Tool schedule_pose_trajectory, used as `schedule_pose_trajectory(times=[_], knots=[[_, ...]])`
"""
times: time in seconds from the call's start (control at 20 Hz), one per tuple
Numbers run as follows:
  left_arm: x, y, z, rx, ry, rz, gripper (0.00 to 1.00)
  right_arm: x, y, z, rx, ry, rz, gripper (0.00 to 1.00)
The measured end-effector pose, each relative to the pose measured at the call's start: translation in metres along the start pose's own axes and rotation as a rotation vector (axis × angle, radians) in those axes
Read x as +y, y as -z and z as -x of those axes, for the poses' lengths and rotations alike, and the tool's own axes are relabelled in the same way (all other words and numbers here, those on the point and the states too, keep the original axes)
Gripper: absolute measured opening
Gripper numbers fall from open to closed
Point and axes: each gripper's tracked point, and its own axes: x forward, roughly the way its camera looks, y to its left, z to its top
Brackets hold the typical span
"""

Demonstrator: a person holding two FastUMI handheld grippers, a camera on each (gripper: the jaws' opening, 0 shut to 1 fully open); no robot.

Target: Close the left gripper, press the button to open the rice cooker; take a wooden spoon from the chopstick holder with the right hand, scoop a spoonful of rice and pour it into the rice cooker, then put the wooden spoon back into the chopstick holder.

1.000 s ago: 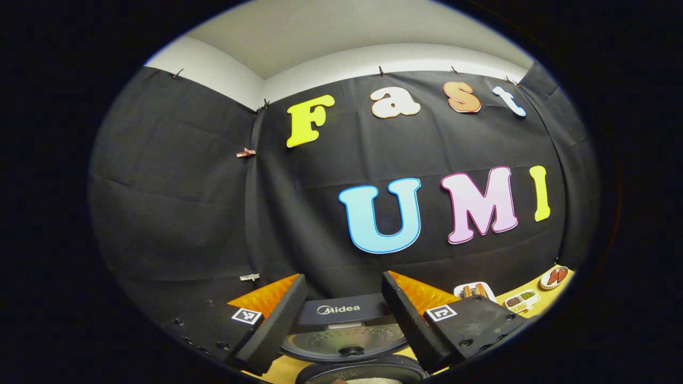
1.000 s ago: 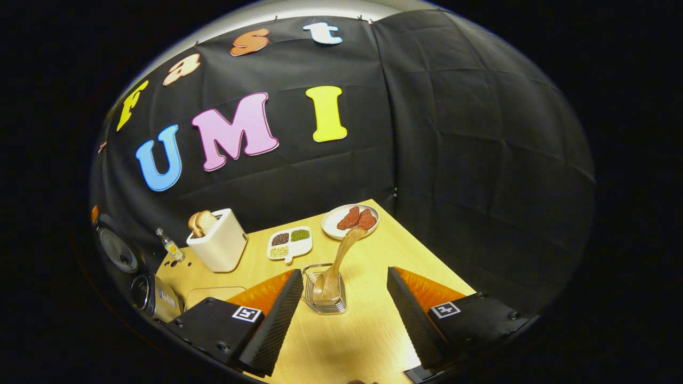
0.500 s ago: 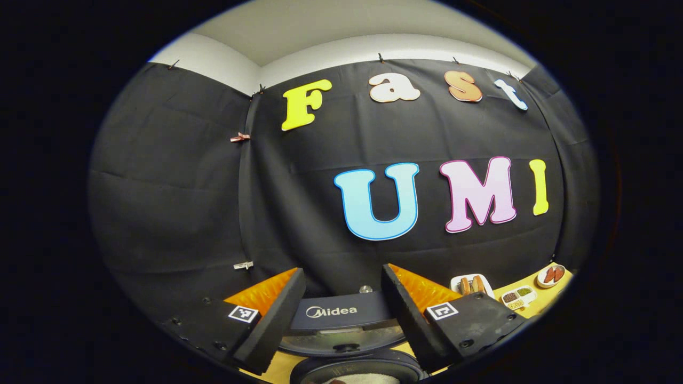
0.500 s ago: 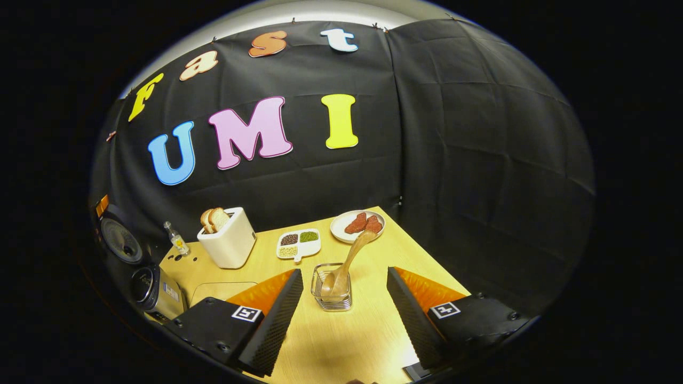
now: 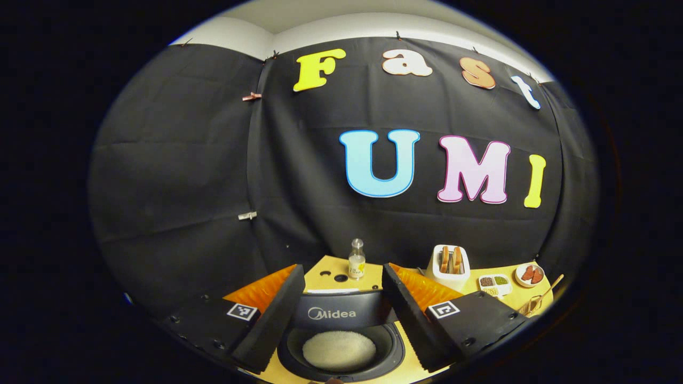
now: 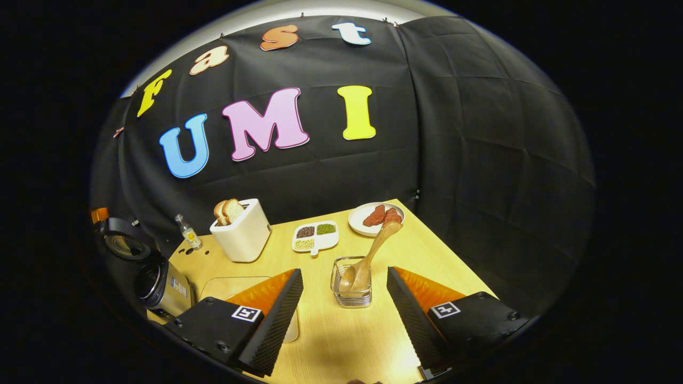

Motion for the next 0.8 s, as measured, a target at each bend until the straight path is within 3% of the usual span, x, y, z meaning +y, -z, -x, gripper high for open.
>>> schedule_pose_trajectory(times=[0.4,0.75,0.8], knots=[[-0.003,0.098,0.022,0.155,-0.023,0.018,1.0,0.022,0.03,0.002,0.082,-0.079,0.03,0.99],[-0.007,0.176,0.027,0.246,-0.006,-0.012,1.0,0.005,0.037,0.007,0.102,-0.059,0.054,0.99],[-0.008,0.172,0.028,0.213,-0.008,-0.022,1.0,0.002,0.038,0.007,0.105,-0.052,0.054,0.98]])
